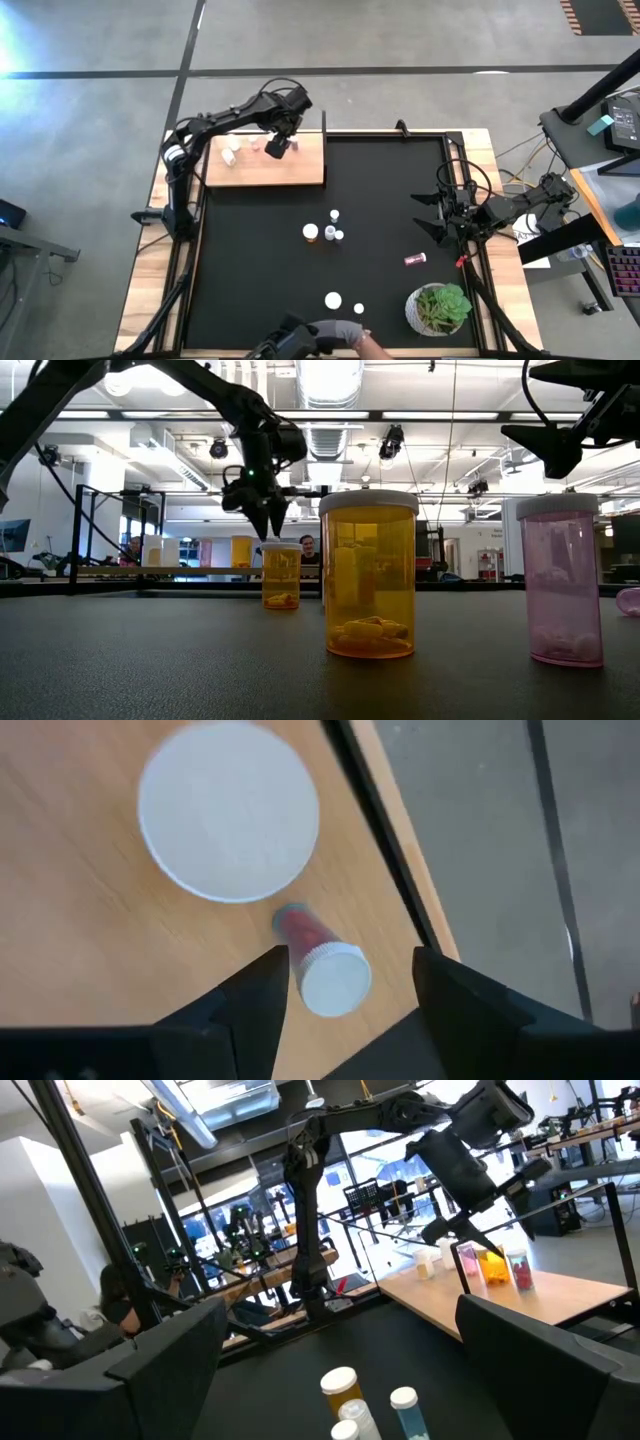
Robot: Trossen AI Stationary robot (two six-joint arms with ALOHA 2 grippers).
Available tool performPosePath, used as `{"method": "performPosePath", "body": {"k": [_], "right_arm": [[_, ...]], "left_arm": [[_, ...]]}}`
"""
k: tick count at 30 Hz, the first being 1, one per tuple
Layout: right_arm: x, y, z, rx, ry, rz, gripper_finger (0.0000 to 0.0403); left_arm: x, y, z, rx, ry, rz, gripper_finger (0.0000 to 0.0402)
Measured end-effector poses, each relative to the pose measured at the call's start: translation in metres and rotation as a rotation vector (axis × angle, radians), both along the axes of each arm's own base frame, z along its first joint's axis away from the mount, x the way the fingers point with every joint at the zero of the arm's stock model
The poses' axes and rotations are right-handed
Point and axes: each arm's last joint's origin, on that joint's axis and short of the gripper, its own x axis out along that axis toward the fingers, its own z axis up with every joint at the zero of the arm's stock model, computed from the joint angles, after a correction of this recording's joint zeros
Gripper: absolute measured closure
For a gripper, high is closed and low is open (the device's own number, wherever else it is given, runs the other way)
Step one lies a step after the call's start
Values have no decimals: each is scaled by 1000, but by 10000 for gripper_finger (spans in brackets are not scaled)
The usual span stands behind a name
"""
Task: Pick and place medicine bottles onto shelf by color
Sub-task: Put the top orange pill bottle on the shelf aligned with the other orange pill bottle
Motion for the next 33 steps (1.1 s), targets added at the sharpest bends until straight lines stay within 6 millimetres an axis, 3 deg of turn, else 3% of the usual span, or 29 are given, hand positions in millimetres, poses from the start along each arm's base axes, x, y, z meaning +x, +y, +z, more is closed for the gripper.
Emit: {"method": "performPosePath", "body": {"k": [6, 16, 28, 33], "right_arm": [[0, 0, 0, 0, 0, -1, 19], [0, 0, 0, 0, 0, 0, 19], [0, 0, 0, 0, 0, 0, 19], [0, 0, 0, 0, 0, -1, 19]], "left_arm": [[-4, -10, 19, 38, -9, -72, 204], [-2, -50, 59, 108, -88, -191, 204], [8, -97, 62, 49, -31, -326, 204], [2, -112, 65, 7, 50, -517, 204]]}}
